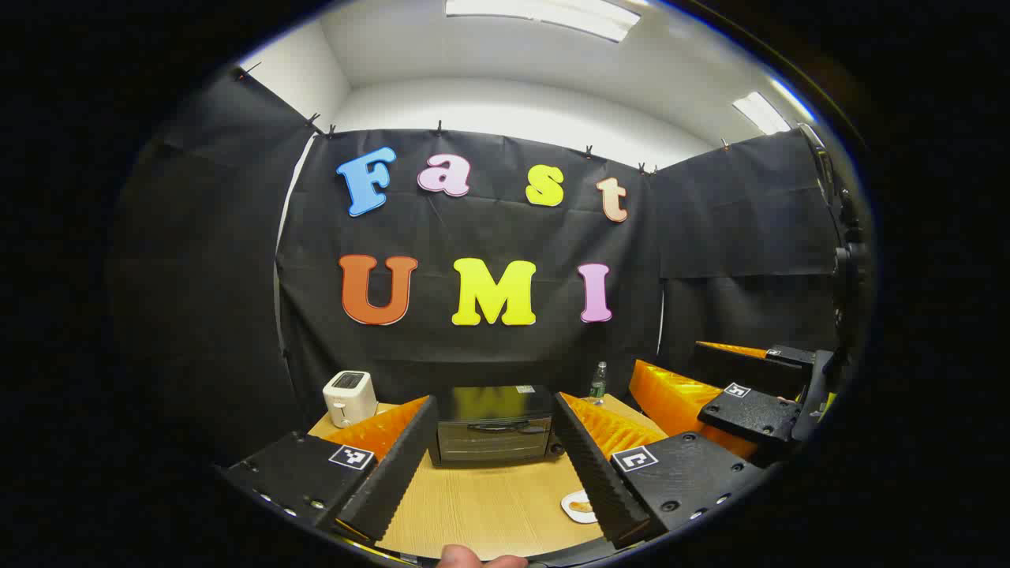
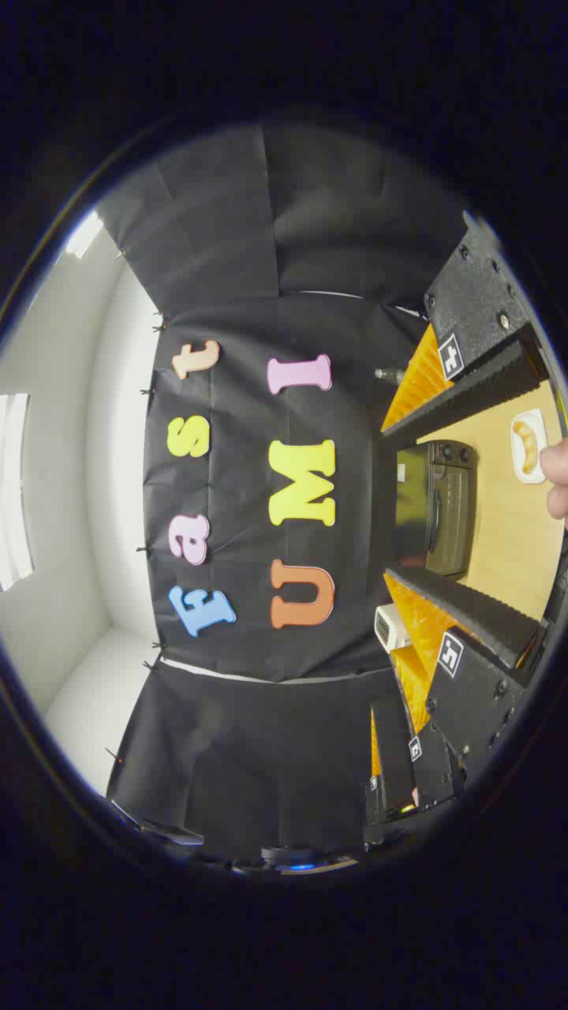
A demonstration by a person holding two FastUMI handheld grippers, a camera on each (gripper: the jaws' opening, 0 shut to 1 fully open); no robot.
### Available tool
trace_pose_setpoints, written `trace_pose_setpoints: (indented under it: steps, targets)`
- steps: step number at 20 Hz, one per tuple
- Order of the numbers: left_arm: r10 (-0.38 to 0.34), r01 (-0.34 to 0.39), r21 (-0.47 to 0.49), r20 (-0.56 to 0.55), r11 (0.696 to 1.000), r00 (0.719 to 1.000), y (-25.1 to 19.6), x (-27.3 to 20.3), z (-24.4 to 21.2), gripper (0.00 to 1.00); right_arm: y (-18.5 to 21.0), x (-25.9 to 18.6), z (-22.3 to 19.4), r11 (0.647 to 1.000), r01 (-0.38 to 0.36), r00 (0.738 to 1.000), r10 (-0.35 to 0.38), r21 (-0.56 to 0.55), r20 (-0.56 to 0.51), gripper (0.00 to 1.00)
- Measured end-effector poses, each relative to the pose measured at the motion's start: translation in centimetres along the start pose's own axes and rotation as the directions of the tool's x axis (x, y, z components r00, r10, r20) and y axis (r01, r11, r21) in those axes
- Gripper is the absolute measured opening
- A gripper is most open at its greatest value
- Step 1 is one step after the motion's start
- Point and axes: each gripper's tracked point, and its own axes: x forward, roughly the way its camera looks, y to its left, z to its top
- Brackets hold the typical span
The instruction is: Open the electric oven with the left hand, put the food in, and close the electric oven.
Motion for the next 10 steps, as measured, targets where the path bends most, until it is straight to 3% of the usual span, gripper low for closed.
trace_pose_setpoints:
  steps: [10]
  targets:
    - [0.008, -0.008, -0.014, -0.015, 1.000, 1.000, 0.05, 0.10, -0.49, 0.94, -0.27, 0.26, -0.07, 1.000, 0.009, 1.000, -0.010, 0.003, 0.002, 1.00]
